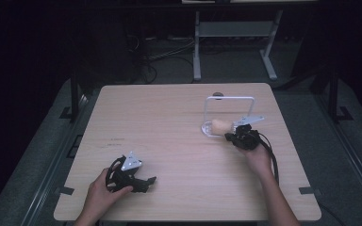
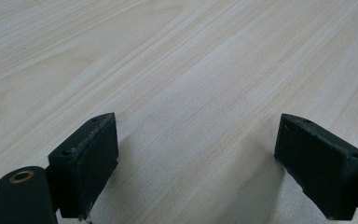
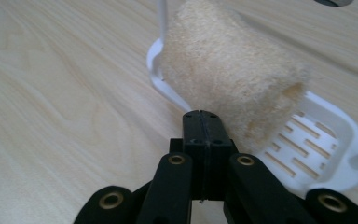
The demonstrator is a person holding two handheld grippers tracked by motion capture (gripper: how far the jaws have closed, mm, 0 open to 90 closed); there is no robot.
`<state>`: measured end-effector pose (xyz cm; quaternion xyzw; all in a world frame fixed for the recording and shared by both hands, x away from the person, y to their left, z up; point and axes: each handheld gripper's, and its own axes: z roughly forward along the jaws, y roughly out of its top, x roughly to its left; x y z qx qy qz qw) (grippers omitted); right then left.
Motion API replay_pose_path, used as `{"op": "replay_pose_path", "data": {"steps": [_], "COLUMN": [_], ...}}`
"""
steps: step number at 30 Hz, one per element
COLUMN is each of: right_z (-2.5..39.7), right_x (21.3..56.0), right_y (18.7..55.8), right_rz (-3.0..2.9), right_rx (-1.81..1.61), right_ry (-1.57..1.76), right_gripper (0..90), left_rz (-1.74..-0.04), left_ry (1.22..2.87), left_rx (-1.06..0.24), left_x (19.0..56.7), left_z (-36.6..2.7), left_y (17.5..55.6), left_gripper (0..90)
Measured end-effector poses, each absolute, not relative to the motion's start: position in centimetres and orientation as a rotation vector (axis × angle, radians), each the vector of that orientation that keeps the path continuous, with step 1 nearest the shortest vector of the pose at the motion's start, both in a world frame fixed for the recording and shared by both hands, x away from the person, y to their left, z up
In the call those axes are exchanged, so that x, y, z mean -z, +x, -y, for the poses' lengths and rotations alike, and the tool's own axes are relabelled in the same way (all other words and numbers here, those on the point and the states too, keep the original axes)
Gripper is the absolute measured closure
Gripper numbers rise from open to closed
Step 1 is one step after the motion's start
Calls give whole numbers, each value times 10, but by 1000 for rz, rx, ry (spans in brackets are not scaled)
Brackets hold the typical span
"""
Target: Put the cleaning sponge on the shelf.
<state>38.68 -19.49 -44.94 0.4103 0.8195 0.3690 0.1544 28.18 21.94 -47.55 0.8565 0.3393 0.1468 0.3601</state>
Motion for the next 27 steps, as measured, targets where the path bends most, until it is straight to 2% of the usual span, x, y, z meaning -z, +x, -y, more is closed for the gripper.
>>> {"op": "replay_pose_path", "data": {"steps": [13,27], "right_z": [212,209], "right_x": [450,441], "right_y": [391,382], "right_rz": [-2269,-2266], "right_rx": [-1071,-1089], "right_ry": [1229,1212], "right_gripper": [900,900], "left_rz": [-875,-875], "left_ry": [2208,2208], "left_rx": [-378,-379], "left_x": [476,476], "left_z": [-219,-219], "left_y": [282,282], "left_gripper": [128,128]}}
